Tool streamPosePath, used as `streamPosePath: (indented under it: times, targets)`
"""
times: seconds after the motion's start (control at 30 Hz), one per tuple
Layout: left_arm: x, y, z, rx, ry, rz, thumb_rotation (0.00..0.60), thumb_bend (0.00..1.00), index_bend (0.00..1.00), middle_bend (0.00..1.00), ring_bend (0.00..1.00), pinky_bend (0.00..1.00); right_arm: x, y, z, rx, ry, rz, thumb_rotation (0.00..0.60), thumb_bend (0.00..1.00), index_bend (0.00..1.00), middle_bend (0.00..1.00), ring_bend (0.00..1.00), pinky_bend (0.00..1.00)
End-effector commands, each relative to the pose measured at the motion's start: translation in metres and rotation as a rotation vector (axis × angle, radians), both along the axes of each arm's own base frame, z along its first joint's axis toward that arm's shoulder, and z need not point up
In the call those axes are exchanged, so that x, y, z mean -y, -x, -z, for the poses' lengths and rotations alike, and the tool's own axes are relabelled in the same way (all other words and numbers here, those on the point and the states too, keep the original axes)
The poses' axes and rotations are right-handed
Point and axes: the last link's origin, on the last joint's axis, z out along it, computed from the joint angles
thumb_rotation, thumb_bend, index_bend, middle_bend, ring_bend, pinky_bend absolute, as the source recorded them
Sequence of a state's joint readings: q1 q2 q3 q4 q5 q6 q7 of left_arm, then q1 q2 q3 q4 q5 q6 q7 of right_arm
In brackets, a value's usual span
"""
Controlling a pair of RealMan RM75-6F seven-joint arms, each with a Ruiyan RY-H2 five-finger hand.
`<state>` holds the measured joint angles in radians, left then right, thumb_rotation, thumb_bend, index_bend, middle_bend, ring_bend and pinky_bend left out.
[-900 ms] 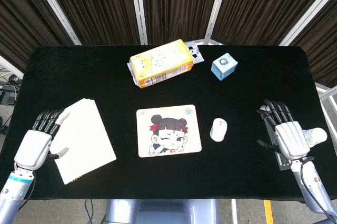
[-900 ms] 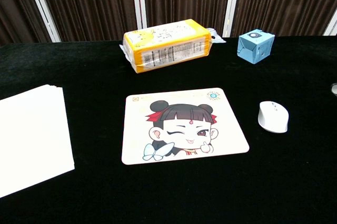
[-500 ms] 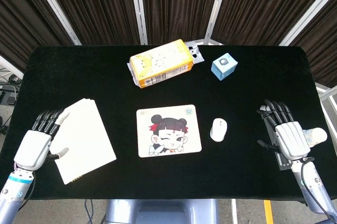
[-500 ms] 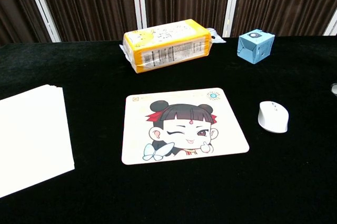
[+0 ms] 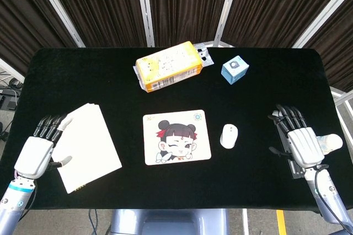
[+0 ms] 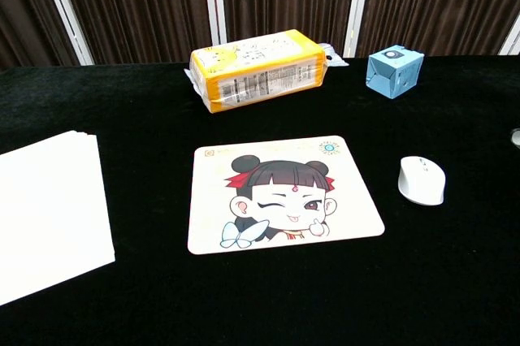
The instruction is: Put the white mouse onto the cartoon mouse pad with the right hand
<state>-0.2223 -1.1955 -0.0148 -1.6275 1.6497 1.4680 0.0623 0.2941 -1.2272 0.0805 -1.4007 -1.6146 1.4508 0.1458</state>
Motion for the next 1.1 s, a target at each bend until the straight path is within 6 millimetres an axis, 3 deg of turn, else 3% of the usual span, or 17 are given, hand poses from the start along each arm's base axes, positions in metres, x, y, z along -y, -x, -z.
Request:
streamPosePath:
  times: [0.03, 0.47, 0.8, 1.1]
  targets:
    - [0.000, 0.000, 0.000, 0.000, -0.001, -0.001, 0.600, 0.13, 0.00, 0.00, 0.00, 0.00, 0.000, 0.000, 0.000, 0.003, 0.000, 0.000, 0.600, 0.08, 0.17, 0.00, 0.00, 0.00]
    - [0.000, 0.000, 0.000, -0.001, 0.003, -0.001, 0.600, 0.13, 0.00, 0.00, 0.00, 0.00, 0.009, -0.010, 0.002, -0.049, 0.007, -0.098, 0.600, 0.08, 0.17, 0.02, 0.00, 0.00]
    - [-0.001, -0.001, 0.002, -0.007, 0.004, 0.003, 0.600, 0.13, 0.00, 0.00, 0.00, 0.00, 0.053, -0.021, 0.012, -0.244, -0.092, -0.290, 0.600, 0.08, 0.18, 0.11, 0.00, 0.00]
    - [-0.002, -0.002, 0.003, 0.000, -0.008, -0.005, 0.600, 0.13, 0.00, 0.00, 0.00, 0.00, 0.091, -0.030, 0.036, -0.324, -0.199, -0.390, 0.600, 0.06, 0.23, 0.13, 0.00, 0.01]
